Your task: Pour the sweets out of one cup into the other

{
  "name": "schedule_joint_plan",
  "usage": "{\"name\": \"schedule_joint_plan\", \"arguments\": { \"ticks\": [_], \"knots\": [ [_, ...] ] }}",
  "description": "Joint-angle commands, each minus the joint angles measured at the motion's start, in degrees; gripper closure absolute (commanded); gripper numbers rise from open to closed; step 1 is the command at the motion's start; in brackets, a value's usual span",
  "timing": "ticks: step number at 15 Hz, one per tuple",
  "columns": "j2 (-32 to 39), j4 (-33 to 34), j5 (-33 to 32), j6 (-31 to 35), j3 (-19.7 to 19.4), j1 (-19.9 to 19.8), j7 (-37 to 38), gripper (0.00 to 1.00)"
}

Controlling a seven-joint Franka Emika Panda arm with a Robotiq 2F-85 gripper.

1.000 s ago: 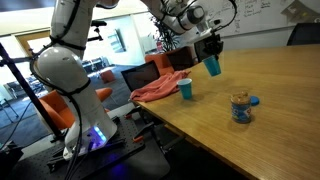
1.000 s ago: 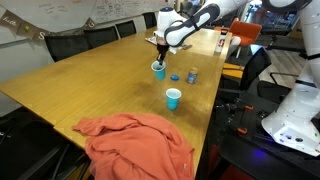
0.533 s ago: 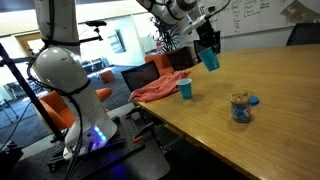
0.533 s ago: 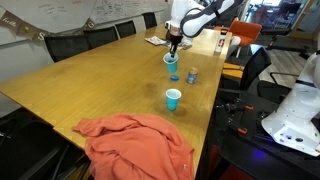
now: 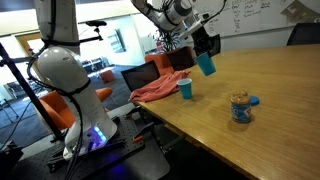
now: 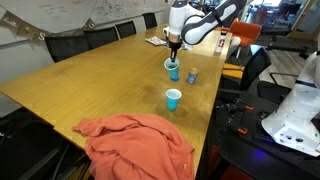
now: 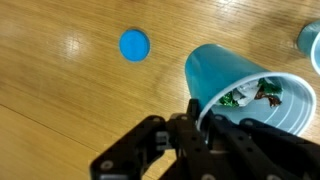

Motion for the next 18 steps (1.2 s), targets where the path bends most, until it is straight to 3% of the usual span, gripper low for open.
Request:
{"name": "schedule_joint_plan", "arguments": {
  "ticks": [1, 5, 10, 18],
  "knots": [
    [-2.2, -5.3, -8.0, 0.4, 0.0, 3.5, 4.6, 0.99],
    [-3.6, -9.6, -18.6, -2.5, 0.9, 7.1, 8.9, 0.99],
    [-6.1, -13.9, -29.0, -6.5, 3.7, 7.8, 9.9, 0.99],
    [-3.3, -13.4, -40.5, -19.2, 9.1, 8.5, 11.4, 0.99]
  ]
}}
